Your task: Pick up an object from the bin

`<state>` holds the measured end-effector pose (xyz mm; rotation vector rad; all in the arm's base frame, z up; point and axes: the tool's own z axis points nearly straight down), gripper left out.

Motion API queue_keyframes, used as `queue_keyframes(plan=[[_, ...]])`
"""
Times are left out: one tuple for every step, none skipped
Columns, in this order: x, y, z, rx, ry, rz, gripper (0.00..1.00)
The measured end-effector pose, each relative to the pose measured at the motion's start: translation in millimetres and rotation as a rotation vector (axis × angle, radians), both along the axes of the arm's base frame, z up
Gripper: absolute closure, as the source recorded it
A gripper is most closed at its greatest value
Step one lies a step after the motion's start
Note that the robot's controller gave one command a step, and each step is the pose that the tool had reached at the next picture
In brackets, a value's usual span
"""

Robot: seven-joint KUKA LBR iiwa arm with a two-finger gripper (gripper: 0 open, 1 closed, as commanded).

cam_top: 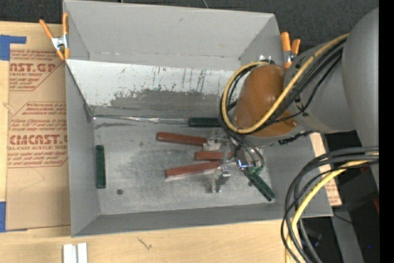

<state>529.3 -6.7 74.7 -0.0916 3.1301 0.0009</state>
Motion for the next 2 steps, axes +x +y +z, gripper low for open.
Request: queue_keyframes(plan=[[-9.1,9.2,2.6,0.001,-0.022,-0.147,1.0],[-9.1,9.2,2.6,0.001,-0.022,-0.146,1.0]])
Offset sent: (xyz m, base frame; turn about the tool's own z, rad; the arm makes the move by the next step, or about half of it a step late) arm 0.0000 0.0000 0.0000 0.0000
